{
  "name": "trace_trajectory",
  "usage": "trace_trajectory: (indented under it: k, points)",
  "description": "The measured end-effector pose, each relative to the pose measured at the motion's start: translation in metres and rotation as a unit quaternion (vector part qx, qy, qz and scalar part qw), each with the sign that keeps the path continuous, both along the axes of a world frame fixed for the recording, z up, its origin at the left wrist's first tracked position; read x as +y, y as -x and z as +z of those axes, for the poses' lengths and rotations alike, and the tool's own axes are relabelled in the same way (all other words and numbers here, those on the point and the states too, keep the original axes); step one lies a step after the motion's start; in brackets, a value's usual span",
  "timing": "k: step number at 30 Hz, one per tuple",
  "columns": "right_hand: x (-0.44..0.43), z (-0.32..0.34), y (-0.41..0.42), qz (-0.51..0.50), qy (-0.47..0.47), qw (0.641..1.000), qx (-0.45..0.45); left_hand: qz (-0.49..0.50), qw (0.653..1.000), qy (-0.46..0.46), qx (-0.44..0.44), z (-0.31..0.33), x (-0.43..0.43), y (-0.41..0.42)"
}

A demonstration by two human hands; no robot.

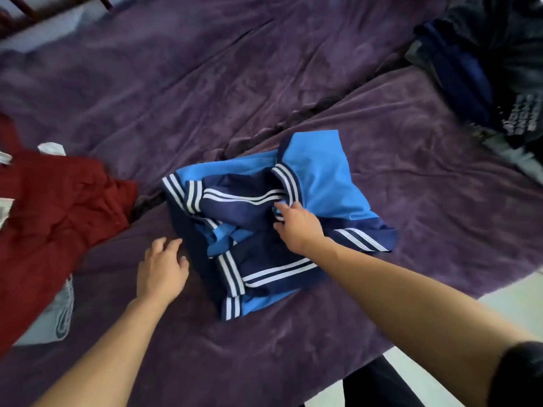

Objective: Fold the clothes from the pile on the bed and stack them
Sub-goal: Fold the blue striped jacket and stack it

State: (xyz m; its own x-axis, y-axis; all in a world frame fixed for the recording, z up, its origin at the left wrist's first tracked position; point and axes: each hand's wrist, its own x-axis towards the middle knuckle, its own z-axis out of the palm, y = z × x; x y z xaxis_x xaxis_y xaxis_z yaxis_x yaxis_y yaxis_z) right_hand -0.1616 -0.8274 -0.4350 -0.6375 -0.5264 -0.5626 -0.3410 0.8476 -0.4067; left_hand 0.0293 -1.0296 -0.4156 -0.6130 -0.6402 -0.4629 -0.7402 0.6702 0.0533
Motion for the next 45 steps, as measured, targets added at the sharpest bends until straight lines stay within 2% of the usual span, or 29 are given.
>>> trace_trajectory:
  k: [2,3,4,7,8,10,12,14,18,20,22,24,25,28,30,31,33,34,35,36,38,40,42,43,45]
  points:
    - [-0.003,-0.009,-0.025,0.048,-0.023,0.996,-0.065,-0.002,1.000,0.009,0.001,0.001,-0.014,-0.013]
    - [0.001,-0.008,-0.033,0.047,-0.005,0.997,-0.062,-0.002,1.000,0.009,0.013,0.001,-0.018,-0.013]
    - [0.008,-0.006,-0.035,0.028,0.031,0.999,-0.029,-0.002,0.999,0.006,0.034,0.002,-0.020,-0.008]
    - [0.048,0.001,-0.025,-0.023,0.105,0.982,0.157,0.002,0.992,-0.031,0.119,0.004,-0.008,0.034]
    - [0.065,0.000,-0.018,-0.019,0.086,0.978,0.186,0.004,0.987,-0.056,0.149,0.003,0.000,0.057]
    - [0.097,-0.009,-0.008,0.007,-0.005,0.986,0.169,0.012,0.973,-0.111,0.201,-0.006,0.021,0.108]
    - [0.119,-0.028,-0.007,0.038,-0.108,0.984,0.138,0.030,0.960,-0.167,0.222,-0.021,0.041,0.163]
    - [0.133,-0.047,-0.011,0.040,-0.147,0.978,0.140,0.060,0.946,-0.227,0.225,-0.039,0.058,0.212]
    - [0.141,-0.071,-0.007,-0.031,-0.046,0.974,0.222,0.140,0.911,-0.317,0.223,-0.074,0.084,0.273]
    - [0.137,-0.070,-0.009,-0.054,0.045,0.961,0.267,0.162,0.903,-0.286,0.276,-0.080,0.087,0.280]
    - [0.130,-0.067,-0.020,-0.036,0.104,0.954,0.279,0.155,0.905,-0.204,0.340,-0.077,0.079,0.269]
    - [0.123,-0.067,-0.038,-0.009,0.103,0.967,0.234,0.114,0.922,-0.117,0.351,-0.076,0.062,0.245]
    - [0.119,-0.070,-0.045,0.002,0.080,0.979,0.188,0.096,0.937,-0.094,0.322,-0.078,0.055,0.234]
    - [0.116,-0.077,-0.057,0.019,0.025,0.999,0.041,-0.002,0.990,-0.049,0.133,-0.087,0.046,0.217]
    - [0.120,-0.069,-0.047,-0.028,0.096,0.995,0.014,-0.088,0.992,-0.008,0.091,-0.084,0.047,0.232]
    - [0.125,-0.062,-0.036,-0.062,0.153,0.986,0.038,-0.138,0.984,0.006,0.114,-0.081,0.050,0.244]
    - [0.146,-0.057,-0.010,-0.144,0.224,0.951,0.159,-0.266,0.946,0.021,0.182,-0.076,0.063,0.275]
    - [0.158,-0.058,0.006,-0.185,0.219,0.937,0.200,-0.338,0.922,0.023,0.186,-0.074,0.074,0.292]
    - [0.169,-0.060,0.022,-0.217,0.187,0.937,0.201,-0.412,0.897,0.019,0.159,-0.073,0.085,0.310]
    - [0.178,-0.065,0.035,-0.241,0.140,0.947,0.160,-0.480,0.871,0.017,0.105,-0.074,0.098,0.327]
    - [0.186,-0.079,0.046,-0.262,0.050,0.964,0.022,-0.579,0.815,0.019,-0.016,-0.081,0.122,0.351]
    - [0.183,-0.092,0.049,-0.248,0.041,0.967,-0.042,-0.624,0.773,0.038,-0.110,-0.091,0.138,0.365]
    - [0.175,-0.098,0.052,-0.272,0.062,0.958,-0.062,-0.632,0.761,0.050,-0.140,-0.095,0.144,0.366]
    - [0.171,-0.096,0.050,-0.280,0.064,0.956,-0.056,-0.631,0.764,0.051,-0.121,-0.094,0.142,0.363]
    - [0.163,-0.083,0.037,-0.285,0.062,0.956,0.011,-0.623,0.779,0.062,-0.039,-0.082,0.129,0.351]
